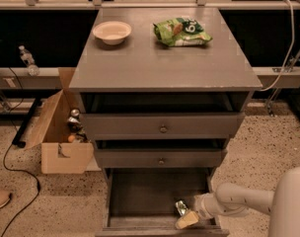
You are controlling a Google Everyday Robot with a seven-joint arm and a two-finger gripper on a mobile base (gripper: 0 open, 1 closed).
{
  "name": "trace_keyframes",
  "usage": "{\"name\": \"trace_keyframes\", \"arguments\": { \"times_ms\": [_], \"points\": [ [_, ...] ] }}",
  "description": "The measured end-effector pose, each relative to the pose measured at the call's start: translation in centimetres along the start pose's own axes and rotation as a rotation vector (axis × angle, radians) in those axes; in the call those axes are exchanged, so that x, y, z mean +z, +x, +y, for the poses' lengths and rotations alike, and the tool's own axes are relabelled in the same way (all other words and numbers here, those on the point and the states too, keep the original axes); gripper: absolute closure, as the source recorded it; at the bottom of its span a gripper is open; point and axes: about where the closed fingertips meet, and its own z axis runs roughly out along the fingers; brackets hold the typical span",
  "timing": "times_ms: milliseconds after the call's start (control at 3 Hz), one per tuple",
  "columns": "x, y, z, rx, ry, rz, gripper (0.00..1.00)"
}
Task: Pick green can from bottom drawer and place on counter
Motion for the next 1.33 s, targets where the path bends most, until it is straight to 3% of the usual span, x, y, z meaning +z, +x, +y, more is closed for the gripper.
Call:
{"name": "trace_keyframes", "arguments": {
  "times_ms": [667,1000,1333],
  "points": [
    [6.1,1.6,-2.4,0.089,-0.008,0.06,0.0],
    [6.8,1.3,-2.7,0.1,-0.01,0.054,0.0],
    [7.7,0.5,-3.9,0.118,0.023,0.038,0.0]
  ]
}}
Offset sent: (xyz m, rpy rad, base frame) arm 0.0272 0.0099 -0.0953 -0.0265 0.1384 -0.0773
